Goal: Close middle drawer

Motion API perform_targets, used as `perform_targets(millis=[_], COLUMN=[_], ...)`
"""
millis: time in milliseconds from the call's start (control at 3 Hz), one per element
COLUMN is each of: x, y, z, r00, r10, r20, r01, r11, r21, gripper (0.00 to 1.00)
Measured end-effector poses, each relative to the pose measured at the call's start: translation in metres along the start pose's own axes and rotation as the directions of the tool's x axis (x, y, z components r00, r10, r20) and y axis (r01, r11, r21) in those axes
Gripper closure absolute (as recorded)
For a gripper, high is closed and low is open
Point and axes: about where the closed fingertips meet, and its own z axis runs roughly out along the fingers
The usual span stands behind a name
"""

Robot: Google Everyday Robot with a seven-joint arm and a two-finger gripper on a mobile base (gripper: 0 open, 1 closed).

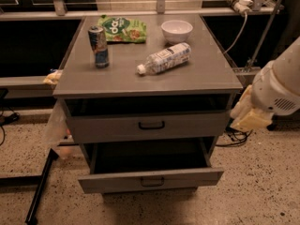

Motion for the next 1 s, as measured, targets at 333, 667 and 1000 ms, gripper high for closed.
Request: perform_targets(millis=[333,667,1000], x=[0.002,0.002,0.022], y=[0.001,0.001,0.014], z=[0.006,0.006,0.044], r00=[1.0,1.0,1.0], r10=[0.002,0.002,0.017], r20=[-0.001,-0.001,-0.004], r01=[-0.002,-0.002,-0.017], r11=[1.0,1.0,0.9996], r21=[-0.008,-0.008,-0.024], gripper=[0.89,1.0,1.0])
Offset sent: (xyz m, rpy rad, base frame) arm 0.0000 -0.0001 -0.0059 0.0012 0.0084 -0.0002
